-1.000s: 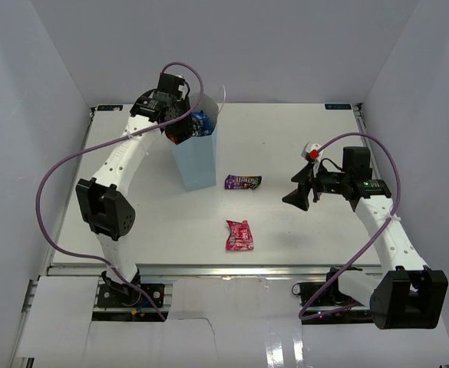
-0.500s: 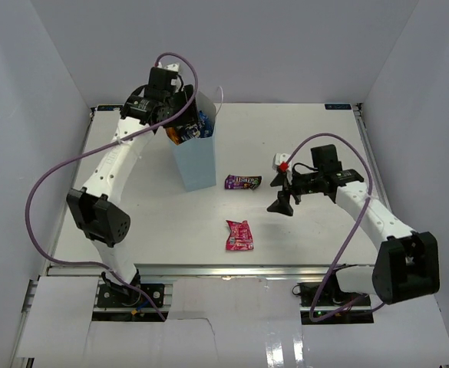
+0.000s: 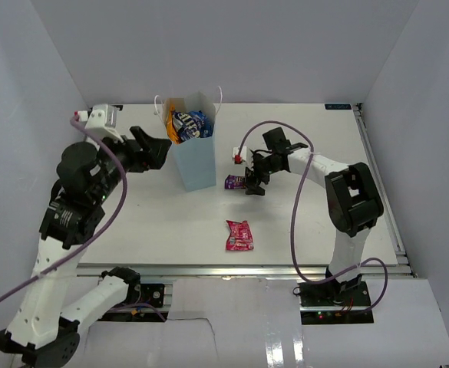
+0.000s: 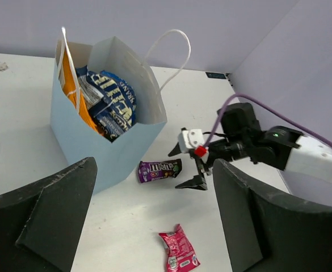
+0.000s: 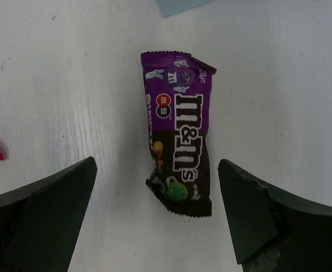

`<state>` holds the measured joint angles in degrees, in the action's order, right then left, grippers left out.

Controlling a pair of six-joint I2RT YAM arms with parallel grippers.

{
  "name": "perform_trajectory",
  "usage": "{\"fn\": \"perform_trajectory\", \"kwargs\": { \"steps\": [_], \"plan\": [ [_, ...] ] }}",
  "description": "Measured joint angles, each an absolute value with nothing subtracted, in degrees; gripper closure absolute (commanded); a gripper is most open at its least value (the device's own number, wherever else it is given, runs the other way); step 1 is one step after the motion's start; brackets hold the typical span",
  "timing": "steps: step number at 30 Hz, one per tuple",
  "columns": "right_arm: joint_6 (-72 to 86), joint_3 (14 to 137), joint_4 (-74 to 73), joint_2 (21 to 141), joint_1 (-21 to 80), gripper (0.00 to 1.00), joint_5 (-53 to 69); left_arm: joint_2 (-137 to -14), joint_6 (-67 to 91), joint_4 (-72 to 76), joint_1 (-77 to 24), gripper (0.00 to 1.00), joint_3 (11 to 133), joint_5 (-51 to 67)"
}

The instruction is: Place the snacks into the paper bag

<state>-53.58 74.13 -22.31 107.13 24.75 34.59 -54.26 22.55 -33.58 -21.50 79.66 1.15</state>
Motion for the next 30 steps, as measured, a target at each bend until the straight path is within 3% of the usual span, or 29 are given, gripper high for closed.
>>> {"fn": "perform_trajectory", "kwargs": {
  "steps": [2,7,11,13,14,16,17,21,25,30],
  "plan": [
    [-53.56,75.48,-22.39,109.49,25.87,0.01,33.04,-48.56,23.40,-32.36,-21.50,0.07,73.89,1.58],
    [-53.04,80.18,-22.06,115.92,27.77,0.18,28.25,-39.55,26.30,-32.73,-21.50,0.06,61.95,2.11],
    [-52.34,80.40,-22.22,116.88,27.79,0.41,26.55,-36.62,27.83,-33.50,-21.50,0.06,56.23,2.15],
    [-52.69,80.05,-22.35,116.73,27.79,0.63,26.52,-36.25,28.58,-33.43,-21.50,0.06,54.35,2.37],
    [-52.88,79.55,-22.26,116.42,27.86,0.63,26.65,-36.23,28.82,-33.43,-21.50,0.06,53.67,2.55],
    [-53.47,76.97,-21.87,114.56,27.90,0.77,26.72,-36.45,29.69,-33.17,-21.50,0.06,51.96,3.03],
    [-54.04,75.35,-21.98,113.14,27.88,0.88,27.03,-36.58,30.06,-32.93,-21.50,0.05,51.27,3.25],
    [-56.86,67.51,-27.22,104.07,27.66,0.92,31.11,-36.62,31.64,-31.31,-21.50,0.06,46.96,4.71],
    [-58.70,67.18,-35.22,94.30,28.84,0.92,37.67,-36.51,32.25,-29.78,-21.50,0.05,43.27,6.04],
    [-48.21,84.73,-36.62,89.71,34.44,0.92,41.39,-36.53,32.18,-26.87,-21.50,0.05,40.66,8.16]
  ]
}}
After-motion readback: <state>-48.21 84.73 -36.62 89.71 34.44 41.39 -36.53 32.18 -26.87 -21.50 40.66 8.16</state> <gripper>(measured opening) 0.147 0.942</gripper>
